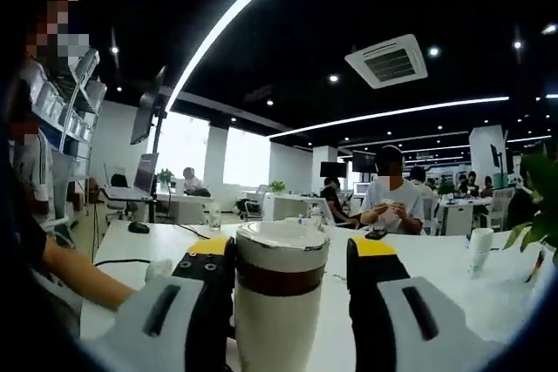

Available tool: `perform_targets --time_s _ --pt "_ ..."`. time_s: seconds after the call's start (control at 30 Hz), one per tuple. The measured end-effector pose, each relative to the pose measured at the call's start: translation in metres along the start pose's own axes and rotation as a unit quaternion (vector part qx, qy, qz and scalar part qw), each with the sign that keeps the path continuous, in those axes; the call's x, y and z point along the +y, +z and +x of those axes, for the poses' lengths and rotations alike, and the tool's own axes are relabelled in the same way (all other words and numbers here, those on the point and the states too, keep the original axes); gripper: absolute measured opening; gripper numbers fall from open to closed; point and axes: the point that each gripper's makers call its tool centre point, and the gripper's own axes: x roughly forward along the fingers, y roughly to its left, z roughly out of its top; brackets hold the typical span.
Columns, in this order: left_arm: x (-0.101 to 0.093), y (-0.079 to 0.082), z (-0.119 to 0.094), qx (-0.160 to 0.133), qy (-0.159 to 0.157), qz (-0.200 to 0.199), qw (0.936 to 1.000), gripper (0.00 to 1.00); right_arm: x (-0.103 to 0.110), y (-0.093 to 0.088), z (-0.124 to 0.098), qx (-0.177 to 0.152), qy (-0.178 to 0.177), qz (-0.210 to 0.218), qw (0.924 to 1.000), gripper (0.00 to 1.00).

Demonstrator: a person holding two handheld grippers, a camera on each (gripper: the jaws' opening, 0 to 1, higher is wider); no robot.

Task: Grasp the water cup twist off the cup lid place the cup lid on the table

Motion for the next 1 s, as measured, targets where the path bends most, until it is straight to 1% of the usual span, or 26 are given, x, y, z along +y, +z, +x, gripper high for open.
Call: perform_targets --time_s 0.1,0.17,0.23,0.27,0.33,0.37,0.4,0.43,0.5,0.6,0.63,0.67,0.7,0.73,0.87,0.93,1.0 --pt "0.001 0.001 0.000 -0.002 0.000 -0.001 1.0000 0.51 0.006 0.003 0.002 -0.001 0.014 -0.013 0.9998 0.46" --pt "0.001 0.001 0.000 -0.002 -0.001 -0.003 1.0000 0.51 0.006 0.003 0.003 0.003 0.017 -0.017 0.9997 0.46" --pt "0.002 0.001 0.000 -0.003 -0.001 -0.004 1.0000 0.51 0.006 0.002 0.003 0.009 0.030 -0.009 0.9995 0.46" --pt "0.002 0.001 0.000 -0.003 -0.001 -0.005 1.0000 0.51 0.006 0.002 0.003 0.011 0.041 -0.009 0.9991 0.46" --pt "0.002 0.001 -0.001 -0.003 -0.001 -0.006 1.0000 0.50 0.010 0.001 0.004 0.013 0.077 -0.007 0.9969 0.46" --pt "0.002 0.001 -0.001 -0.003 -0.002 -0.006 1.0000 0.50 0.011 0.001 0.004 0.011 0.105 0.000 0.9945 0.46" --pt "0.002 0.001 -0.001 -0.004 -0.002 -0.007 1.0000 0.50 0.012 0.000 0.004 0.011 0.125 0.010 0.9920 0.46" --pt "0.002 0.001 -0.001 -0.004 -0.002 -0.008 1.0000 0.50 0.012 0.000 0.004 0.010 0.141 0.011 0.9899 0.46" --pt "0.002 0.001 -0.001 -0.004 -0.002 -0.008 1.0000 0.50 0.014 0.000 0.004 0.007 0.186 0.014 0.9824 0.46" --pt "0.001 0.001 -0.001 -0.004 -0.002 -0.007 1.0000 0.50 0.015 0.000 0.003 0.000 0.257 0.021 0.9662 0.46" --pt "0.001 0.001 -0.001 -0.004 -0.002 -0.007 1.0000 0.50 0.015 0.000 0.002 -0.003 0.271 0.024 0.9623 0.46" --pt "0.001 0.001 -0.001 -0.004 -0.002 -0.008 1.0000 0.50 0.016 -0.001 0.002 -0.007 0.299 0.025 0.9540 0.46" --pt "0.000 0.001 -0.001 -0.005 -0.002 -0.008 1.0000 0.50 0.016 -0.001 0.002 -0.010 0.312 0.030 0.9496 0.46" --pt "0.000 0.001 -0.002 -0.004 -0.002 -0.008 1.0000 0.50 0.017 -0.001 0.003 -0.011 0.322 0.038 0.9459 0.46" --pt "0.001 0.001 -0.001 -0.004 -0.003 -0.010 0.9999 0.50 0.017 -0.002 0.005 -0.016 0.332 0.047 0.9421 0.45" --pt "0.001 0.001 -0.002 -0.004 -0.003 -0.009 0.9999 0.50 0.017 -0.002 0.004 -0.019 0.332 0.048 0.9418 0.46" --pt "0.001 0.001 -0.002 -0.005 -0.004 -0.008 0.9999 0.50 0.017 -0.002 0.004 -0.020 0.324 0.057 0.9441 0.46"
